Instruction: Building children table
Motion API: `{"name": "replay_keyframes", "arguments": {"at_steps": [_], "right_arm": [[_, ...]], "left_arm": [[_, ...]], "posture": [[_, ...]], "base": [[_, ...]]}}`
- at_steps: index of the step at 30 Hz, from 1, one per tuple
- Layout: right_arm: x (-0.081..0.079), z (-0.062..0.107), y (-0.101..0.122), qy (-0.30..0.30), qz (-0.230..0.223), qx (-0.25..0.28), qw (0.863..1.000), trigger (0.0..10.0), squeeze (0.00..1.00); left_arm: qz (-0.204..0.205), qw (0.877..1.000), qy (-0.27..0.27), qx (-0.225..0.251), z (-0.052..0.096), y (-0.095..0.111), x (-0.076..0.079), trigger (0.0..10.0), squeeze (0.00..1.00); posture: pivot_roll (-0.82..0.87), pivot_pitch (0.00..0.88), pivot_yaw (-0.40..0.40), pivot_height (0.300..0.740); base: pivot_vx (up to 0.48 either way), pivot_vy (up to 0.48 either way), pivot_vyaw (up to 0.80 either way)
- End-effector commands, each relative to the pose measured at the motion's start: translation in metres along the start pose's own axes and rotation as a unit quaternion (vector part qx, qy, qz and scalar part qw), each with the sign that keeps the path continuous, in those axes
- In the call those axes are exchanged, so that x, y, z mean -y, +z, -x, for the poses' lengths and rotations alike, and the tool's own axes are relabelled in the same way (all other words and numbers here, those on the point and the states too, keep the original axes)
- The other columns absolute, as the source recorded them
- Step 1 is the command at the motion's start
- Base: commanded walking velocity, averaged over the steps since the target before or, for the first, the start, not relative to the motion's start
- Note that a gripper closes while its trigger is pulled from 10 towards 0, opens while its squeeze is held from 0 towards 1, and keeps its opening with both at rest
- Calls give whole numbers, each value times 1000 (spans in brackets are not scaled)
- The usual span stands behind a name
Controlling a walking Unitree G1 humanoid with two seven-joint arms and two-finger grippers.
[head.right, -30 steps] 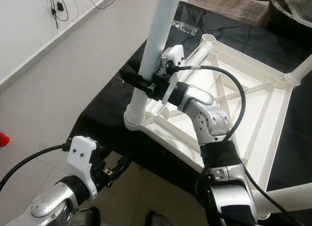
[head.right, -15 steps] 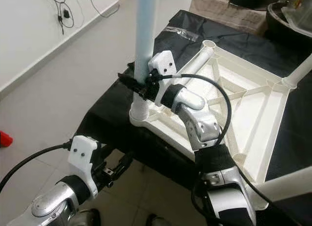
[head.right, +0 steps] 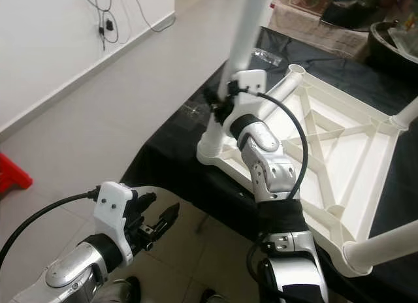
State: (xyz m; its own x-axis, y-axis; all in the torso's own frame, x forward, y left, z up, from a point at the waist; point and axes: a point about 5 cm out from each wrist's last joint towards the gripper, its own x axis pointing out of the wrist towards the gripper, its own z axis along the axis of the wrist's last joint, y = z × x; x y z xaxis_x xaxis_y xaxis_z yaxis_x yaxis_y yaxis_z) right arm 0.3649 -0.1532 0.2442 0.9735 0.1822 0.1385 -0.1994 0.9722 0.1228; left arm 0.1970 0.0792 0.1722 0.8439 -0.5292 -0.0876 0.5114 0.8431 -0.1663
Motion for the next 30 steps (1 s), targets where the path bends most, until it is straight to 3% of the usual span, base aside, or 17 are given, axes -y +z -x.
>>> {"name": "replay_keyframes", "arguments": {"at_steps": [1,3,5,10,15,18,20,22,23,24,25,30], "right_arm": [[26,11,-38,-105,-10,-84,991,10000,0],[27,18,-37,-198,-10,-61,978,10000,0],[22,20,-35,-245,-9,-36,969,10000,0],[17,21,-32,-281,-6,-16,960,10000,0],[3,15,-4,-339,17,70,938,10000,0],[-1,12,7,-335,16,93,938,10000,0],[-18,5,50,-265,-10,177,948,10000,0],[-18,5,50,-265,-10,177,948,10000,0],[-27,6,76,-205,-16,227,952,10000,0],[-27,6,76,-205,-16,227,952,10000,0],[-28,9,93,-173,-3,260,950,10000,0],[-20,11,96,-182,23,270,945,10000,0]], "left_arm": [[1,1000,0,-7,-1,-4,0,10000,0],[-1,1000,-1,-6,-2,-4,-1,10000,0],[-2,1000,-1,-6,-3,-4,-2,10000,0],[-4,1000,-1,-7,-4,-4,-3,10000,0],[-8,1000,-2,-8,-6,-6,-4,10000,0],[-8,1000,-2,-9,-7,-7,-5,10000,0],[-11,1000,-5,-12,-11,-11,-8,10000,0],[-11,1000,-5,-12,-11,-11,-8,10000,0],[-11,1000,-1,-16,-14,-13,-11,10000,0],[-11,1000,-1,-16,-14,-13,-11,10000,0],[-9,1000,1,-18,-17,-15,-13,10000,0],[-12,1000,0,-12,-21,-15,-15,10000,0]], "posture": [[151,220,-113,740],[154,217,-108,740],[158,216,-107,740],[159,214,-104,740],[176,200,-102,740],[176,191,-99,740],[176,168,-98,740],[176,168,-98,740],[171,144,-94,740],[171,144,-94,740],[171,130,-92,740],[167,110,-91,740]], "base": [[0,0,0],[0,0,0],[0,0,0],[0,0,0],[0,0,0],[0,0,0],[0,0,0],[0,0,0],[0,0,0],[0,0,0],[0,0,0],[0,0,0]]}}
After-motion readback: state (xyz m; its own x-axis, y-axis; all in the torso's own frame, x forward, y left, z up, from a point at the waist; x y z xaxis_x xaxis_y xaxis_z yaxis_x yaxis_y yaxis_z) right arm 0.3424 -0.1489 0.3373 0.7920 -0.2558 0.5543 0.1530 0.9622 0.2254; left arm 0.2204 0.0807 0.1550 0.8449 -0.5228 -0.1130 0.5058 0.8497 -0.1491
